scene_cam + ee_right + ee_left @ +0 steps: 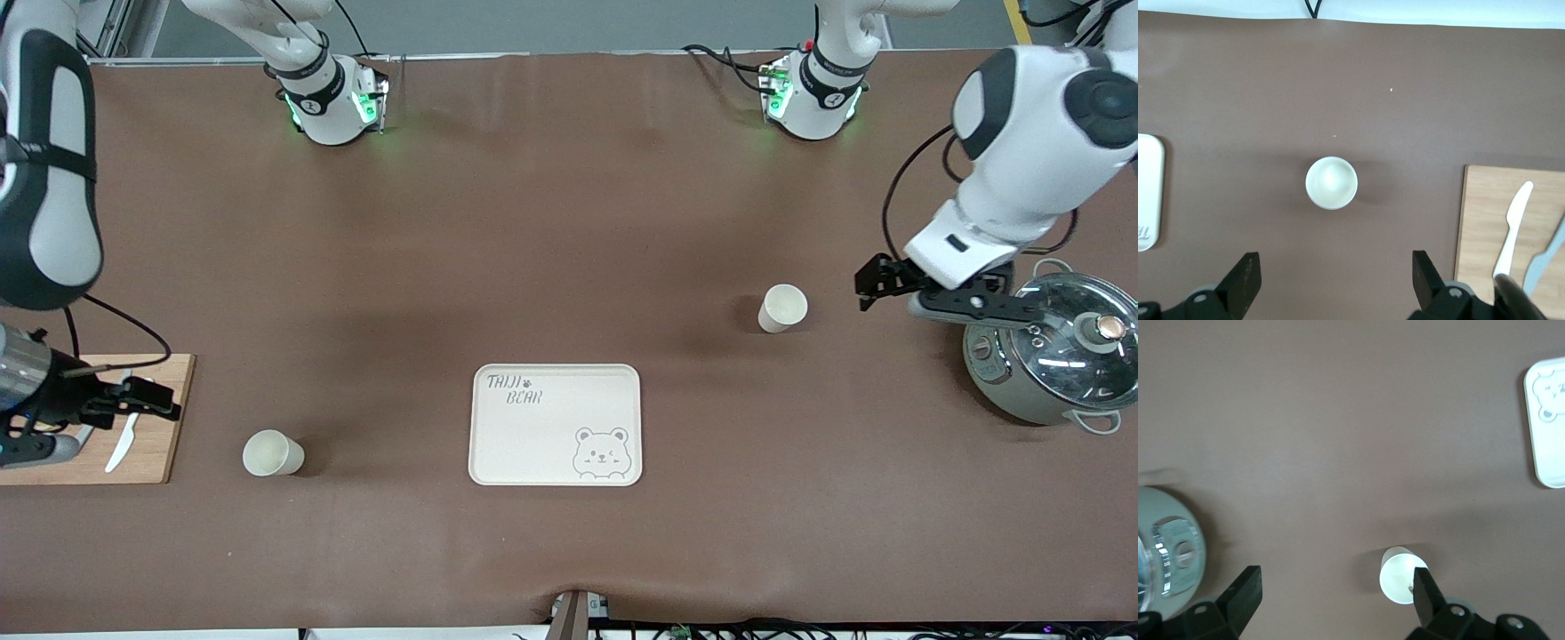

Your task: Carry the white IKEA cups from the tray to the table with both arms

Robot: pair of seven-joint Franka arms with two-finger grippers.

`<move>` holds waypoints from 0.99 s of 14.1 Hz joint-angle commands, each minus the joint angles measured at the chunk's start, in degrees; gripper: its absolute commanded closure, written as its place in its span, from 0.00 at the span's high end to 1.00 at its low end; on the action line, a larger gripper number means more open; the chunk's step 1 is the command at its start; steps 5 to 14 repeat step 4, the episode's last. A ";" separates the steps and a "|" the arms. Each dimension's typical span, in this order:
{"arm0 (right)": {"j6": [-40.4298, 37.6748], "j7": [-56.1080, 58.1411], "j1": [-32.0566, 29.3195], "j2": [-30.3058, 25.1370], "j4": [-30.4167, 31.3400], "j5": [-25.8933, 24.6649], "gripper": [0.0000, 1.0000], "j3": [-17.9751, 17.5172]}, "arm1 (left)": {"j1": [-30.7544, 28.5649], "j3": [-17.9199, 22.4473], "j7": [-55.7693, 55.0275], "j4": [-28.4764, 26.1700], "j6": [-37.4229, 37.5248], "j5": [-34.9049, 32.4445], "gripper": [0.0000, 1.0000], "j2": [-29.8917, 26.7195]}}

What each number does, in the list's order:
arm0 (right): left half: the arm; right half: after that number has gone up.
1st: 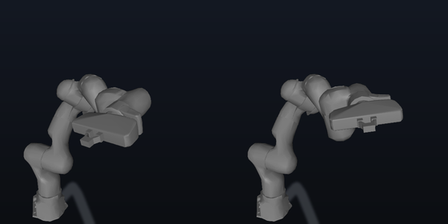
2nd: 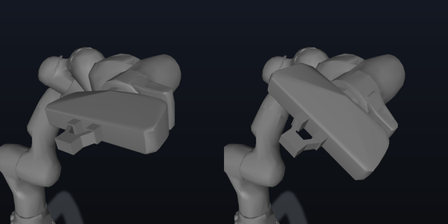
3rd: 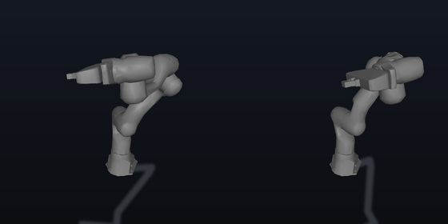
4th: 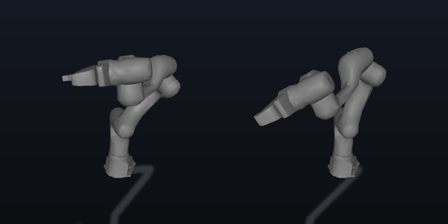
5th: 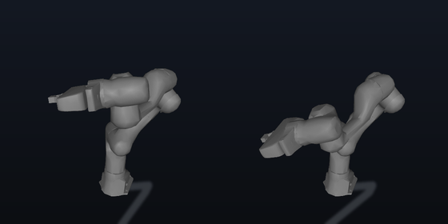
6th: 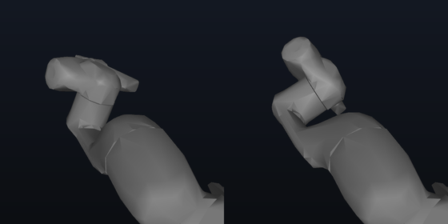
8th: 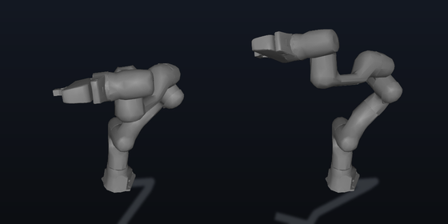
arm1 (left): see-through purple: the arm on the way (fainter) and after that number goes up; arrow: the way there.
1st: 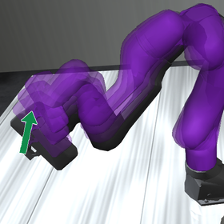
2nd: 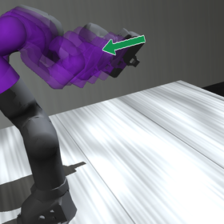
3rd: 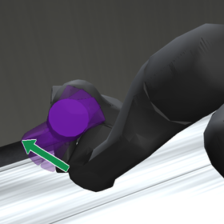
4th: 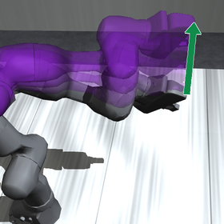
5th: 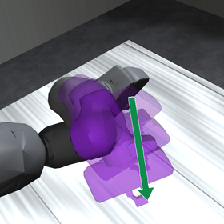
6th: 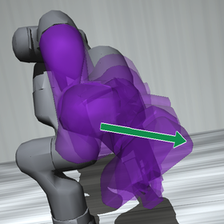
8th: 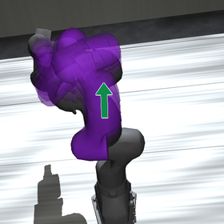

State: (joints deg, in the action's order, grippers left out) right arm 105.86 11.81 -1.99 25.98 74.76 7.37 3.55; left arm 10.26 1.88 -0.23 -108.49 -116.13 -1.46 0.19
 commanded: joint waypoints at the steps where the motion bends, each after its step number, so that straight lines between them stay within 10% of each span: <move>1: -4.58 -2.31 0.23 -5.57 1.79 -1.13 1.00 -0.03 | -1.38 -0.04 0.75 11.08 10.63 -0.90 1.00 2.26; 14: -9.69 -5.91 0.06 -9.79 1.88 -1.82 1.00 -0.03 | -3.66 -0.47 2.78 15.31 13.64 -0.03 1.00 2.45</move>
